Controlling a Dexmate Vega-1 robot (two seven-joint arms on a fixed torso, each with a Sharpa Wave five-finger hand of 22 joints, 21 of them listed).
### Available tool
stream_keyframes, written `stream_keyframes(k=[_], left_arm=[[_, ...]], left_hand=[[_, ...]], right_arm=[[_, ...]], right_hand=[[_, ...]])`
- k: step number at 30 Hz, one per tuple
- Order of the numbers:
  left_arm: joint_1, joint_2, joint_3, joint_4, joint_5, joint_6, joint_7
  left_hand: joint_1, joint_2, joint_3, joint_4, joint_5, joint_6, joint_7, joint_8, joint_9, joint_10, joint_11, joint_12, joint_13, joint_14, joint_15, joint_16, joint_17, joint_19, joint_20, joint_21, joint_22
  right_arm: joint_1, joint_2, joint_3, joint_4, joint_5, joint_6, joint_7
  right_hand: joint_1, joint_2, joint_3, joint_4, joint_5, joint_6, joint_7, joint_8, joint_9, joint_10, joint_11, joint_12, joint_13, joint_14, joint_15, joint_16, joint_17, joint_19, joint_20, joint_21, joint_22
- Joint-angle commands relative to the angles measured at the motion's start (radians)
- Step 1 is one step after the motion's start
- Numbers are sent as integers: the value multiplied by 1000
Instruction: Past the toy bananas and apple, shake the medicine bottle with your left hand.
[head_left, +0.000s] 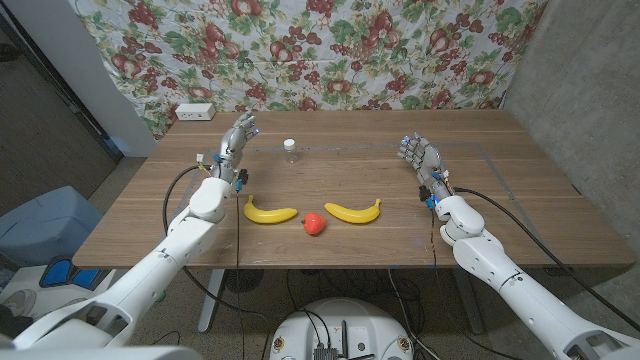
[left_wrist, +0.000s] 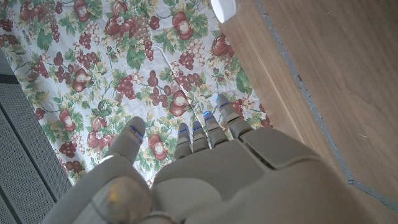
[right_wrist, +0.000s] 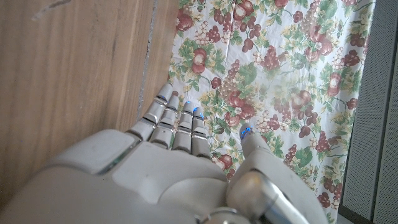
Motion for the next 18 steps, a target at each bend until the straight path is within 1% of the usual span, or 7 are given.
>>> stream_keyframes(k=[1, 8, 18], left_arm=[[-25, 26, 25, -20, 60, 43, 15], [-30, 37, 29, -24, 76, 52, 17], [-49, 53, 40, -8, 104, 57, 10]], left_hand=[[13, -1, 2, -8, -4, 9, 2, 2, 5, 12, -2, 6, 2, 6, 0, 2, 2, 7, 0, -2, 2], [17, 1, 1, -15, -5, 10, 3, 1, 5, 13, -4, 5, 2, 6, -1, 1, 3, 8, -1, -4, 2], [20, 2, -1, -23, -6, 14, 4, 1, 6, 14, -6, 3, 3, 7, 0, -2, 3, 9, 0, -7, 3]], right_arm=[[-10, -5, 2, -9, 5, 4, 8], [-21, -8, 2, -21, 6, 3, 4], [-31, -15, -2, -44, -8, 2, -5]], right_hand=[[1, -4, 0, -8, 5, 9, -4, 6, 6, 11, -1, 3, 0, 5, 2, 8, 6, 7, 4, -5, 3], [2, -4, 0, -12, 5, 11, -2, 6, 6, 12, -1, 3, 0, 4, -2, 10, 7, 9, 4, -8, 4], [3, -3, -1, -18, 6, 17, 1, 7, 6, 15, 0, 4, 0, 5, 0, 12, 9, 11, 5, -14, 4]])
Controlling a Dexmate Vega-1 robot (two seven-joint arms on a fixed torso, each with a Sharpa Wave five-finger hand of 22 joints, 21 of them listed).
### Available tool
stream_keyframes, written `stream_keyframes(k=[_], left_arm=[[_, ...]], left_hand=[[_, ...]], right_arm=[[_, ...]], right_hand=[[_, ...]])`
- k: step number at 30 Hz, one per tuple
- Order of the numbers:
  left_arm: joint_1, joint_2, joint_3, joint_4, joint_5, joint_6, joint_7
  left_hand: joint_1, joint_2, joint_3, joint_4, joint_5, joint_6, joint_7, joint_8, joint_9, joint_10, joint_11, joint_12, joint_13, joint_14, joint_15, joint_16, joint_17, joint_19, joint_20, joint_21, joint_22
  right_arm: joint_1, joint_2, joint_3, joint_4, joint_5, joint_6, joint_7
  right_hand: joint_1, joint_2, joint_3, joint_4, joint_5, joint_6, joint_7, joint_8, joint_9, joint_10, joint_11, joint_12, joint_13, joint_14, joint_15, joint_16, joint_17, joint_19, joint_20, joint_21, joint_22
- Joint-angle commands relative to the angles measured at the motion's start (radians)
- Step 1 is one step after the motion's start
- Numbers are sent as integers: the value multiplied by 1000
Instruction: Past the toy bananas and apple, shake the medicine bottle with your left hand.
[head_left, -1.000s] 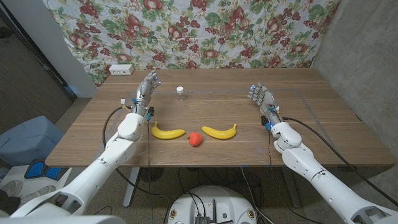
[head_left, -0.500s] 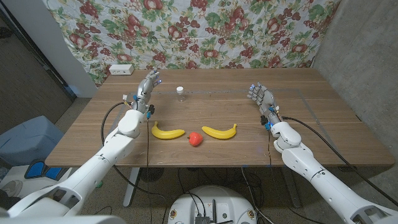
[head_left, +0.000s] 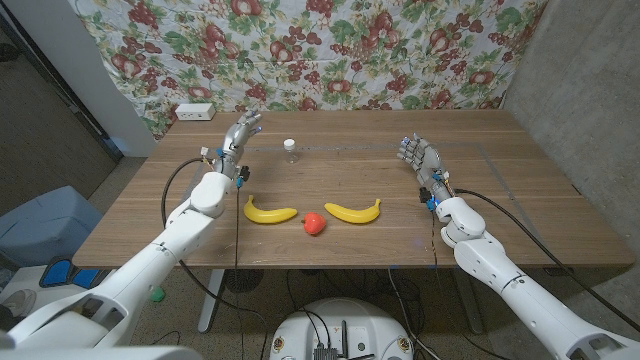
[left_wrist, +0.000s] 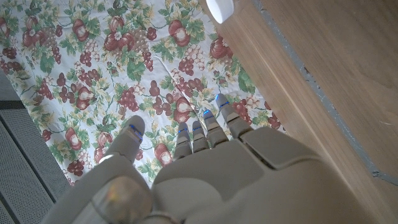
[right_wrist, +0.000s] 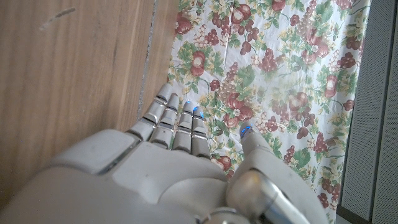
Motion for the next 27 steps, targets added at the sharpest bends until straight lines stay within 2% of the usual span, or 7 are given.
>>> stream_keyframes(k=[1, 27], left_arm=[[-24, 21, 14, 12, 43, 15, -5], [-88, 54, 58, 40, 121, 36, -37]], left_hand=[[13, 2, -2, -8, -6, 7, 1, 1, 6, 10, -1, 3, 3, 7, 1, -2, 3, 9, 0, -3, 3], [20, 5, -8, -23, -7, 11, 1, -1, 6, 15, -4, 0, 3, 10, -4, -5, 4, 12, 0, -10, 4]], right_arm=[[-17, -6, -3, -29, -10, 0, -13], [-51, -12, -5, -78, -34, 1, -49]], right_hand=[[3, -3, 3, -6, 6, 10, 2, 6, 2, 9, 4, 4, -1, 5, 0, 8, 5, 4, -2, -7, 4], [4, -2, 1, -18, 8, 15, 2, 5, 2, 16, 7, 5, -2, 3, -1, 13, 8, 9, -1, -20, 5]])
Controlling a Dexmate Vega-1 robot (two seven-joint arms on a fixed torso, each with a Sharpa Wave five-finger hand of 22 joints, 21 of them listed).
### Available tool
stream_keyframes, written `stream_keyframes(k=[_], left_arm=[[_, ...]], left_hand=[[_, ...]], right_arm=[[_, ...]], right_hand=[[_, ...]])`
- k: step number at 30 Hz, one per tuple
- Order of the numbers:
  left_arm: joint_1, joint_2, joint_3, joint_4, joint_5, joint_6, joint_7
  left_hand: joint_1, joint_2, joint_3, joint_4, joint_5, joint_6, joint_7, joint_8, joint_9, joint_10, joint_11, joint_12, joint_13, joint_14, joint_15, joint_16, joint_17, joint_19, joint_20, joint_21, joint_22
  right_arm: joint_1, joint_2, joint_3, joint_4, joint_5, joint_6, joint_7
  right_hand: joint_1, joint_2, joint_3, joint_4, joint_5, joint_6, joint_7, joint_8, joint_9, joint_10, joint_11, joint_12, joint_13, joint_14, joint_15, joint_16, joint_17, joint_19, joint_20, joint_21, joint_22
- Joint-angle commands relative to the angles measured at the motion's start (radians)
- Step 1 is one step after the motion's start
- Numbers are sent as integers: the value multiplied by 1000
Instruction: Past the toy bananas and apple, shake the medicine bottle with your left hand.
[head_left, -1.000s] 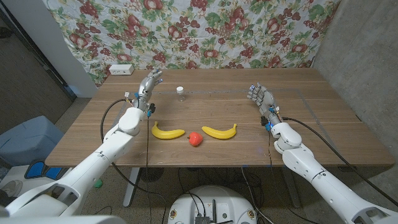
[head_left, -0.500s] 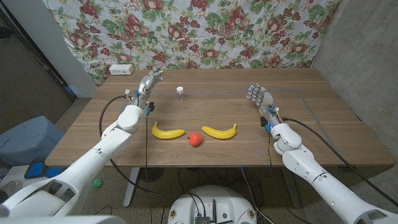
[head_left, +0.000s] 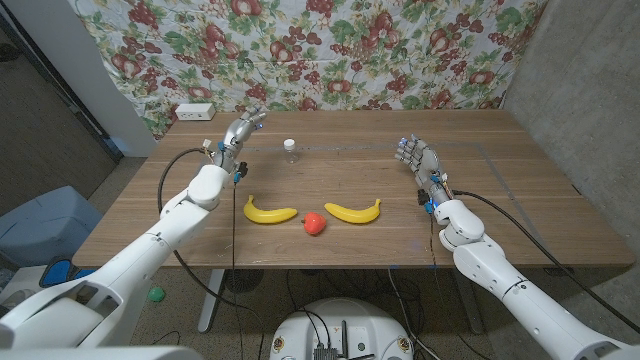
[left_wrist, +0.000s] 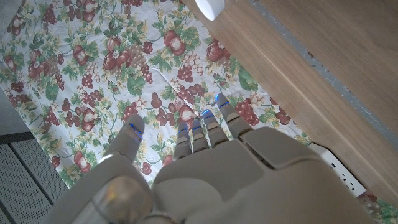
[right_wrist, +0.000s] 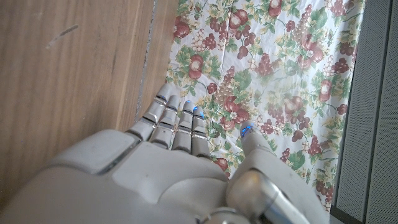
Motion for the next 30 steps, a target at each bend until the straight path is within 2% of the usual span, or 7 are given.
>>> stream_keyframes(k=[1, 30], left_arm=[[-28, 14, 20, 11, 38, 12, -15], [-78, 28, 60, 19, 96, 57, -35]], left_hand=[[14, 0, 0, -7, 0, 11, 1, -1, 2, 9, 1, 0, 3, 7, -1, -1, 4, 12, 0, -3, 4], [20, -4, -8, -17, 0, 10, -2, -3, 2, 11, -3, -4, 4, 10, -3, -3, 4, 13, 0, -11, 4]], right_arm=[[-18, -4, 0, -25, -12, 1, -18], [-32, -3, 4, -34, -17, 8, -31]], right_hand=[[4, -2, 4, -5, 8, 7, 1, 6, 2, 11, 3, 5, 3, 4, -2, 5, 3, 10, -1, -2, 5], [2, 1, 2, -14, 9, 16, 5, 6, 3, 19, 4, 7, 3, 4, 0, 9, 5, 16, -1, -17, 5]])
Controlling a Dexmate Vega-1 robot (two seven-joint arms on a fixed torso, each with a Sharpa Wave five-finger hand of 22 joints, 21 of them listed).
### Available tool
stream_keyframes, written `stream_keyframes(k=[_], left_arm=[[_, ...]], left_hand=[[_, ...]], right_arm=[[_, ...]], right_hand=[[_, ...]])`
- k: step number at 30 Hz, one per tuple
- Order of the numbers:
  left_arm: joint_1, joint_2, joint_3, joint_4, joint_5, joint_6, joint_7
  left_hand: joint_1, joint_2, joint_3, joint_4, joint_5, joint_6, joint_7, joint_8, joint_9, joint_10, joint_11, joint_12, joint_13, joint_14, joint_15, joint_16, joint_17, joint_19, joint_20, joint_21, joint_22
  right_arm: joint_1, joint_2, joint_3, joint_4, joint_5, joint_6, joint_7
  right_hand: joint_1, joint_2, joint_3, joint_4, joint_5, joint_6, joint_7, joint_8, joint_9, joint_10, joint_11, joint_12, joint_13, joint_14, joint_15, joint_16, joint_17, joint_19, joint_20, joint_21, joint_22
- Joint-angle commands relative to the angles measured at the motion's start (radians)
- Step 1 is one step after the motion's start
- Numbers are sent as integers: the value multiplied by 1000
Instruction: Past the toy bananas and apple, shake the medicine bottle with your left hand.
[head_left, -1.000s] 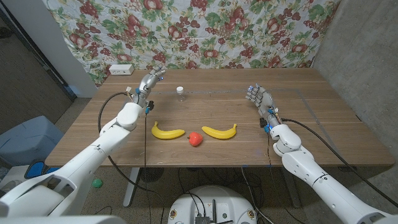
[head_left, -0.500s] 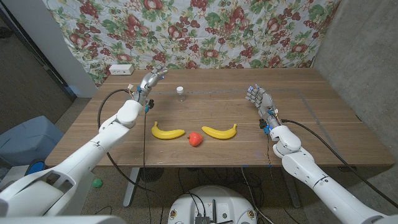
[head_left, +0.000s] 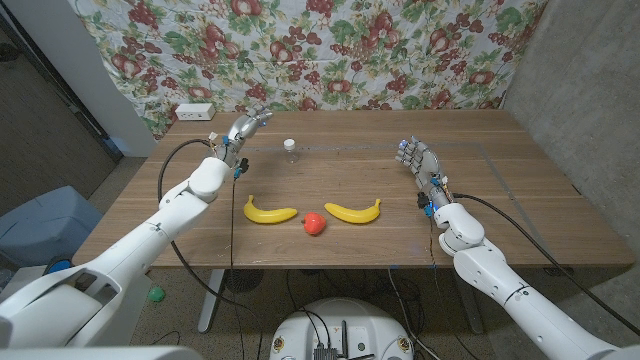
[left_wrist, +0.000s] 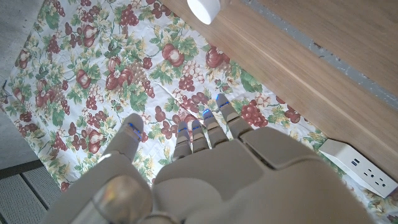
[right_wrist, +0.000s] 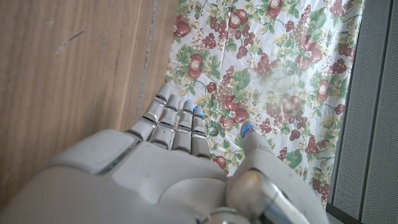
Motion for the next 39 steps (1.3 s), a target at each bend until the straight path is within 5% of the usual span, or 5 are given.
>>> stream_keyframes(k=[1, 39], left_arm=[[-24, 5, 19, 7, 28, 19, -7], [-108, -21, 83, 96, 49, 40, -72]], left_hand=[[13, -5, 2, -7, 0, 5, -7, -3, 2, 7, 0, -4, 4, 6, 0, -1, 4, 11, -3, -4, 4], [27, -11, -2, -15, 2, 0, -6, -4, 2, 2, -5, -10, 5, 6, -3, -4, 4, 10, -3, -16, 3]], right_arm=[[-1, 2, 1, 1, -1, 2, -2], [20, 14, 1, 33, 9, -1, 4]], right_hand=[[2, 1, 4, -6, 9, 10, 0, 6, 3, 6, 6, 7, 3, 4, 1, 9, 5, 5, 2, -2, 5], [-2, 4, 1, -12, 9, 20, 3, 7, 4, 14, 6, 9, 5, 3, 1, 12, 6, 11, 3, -18, 6]])
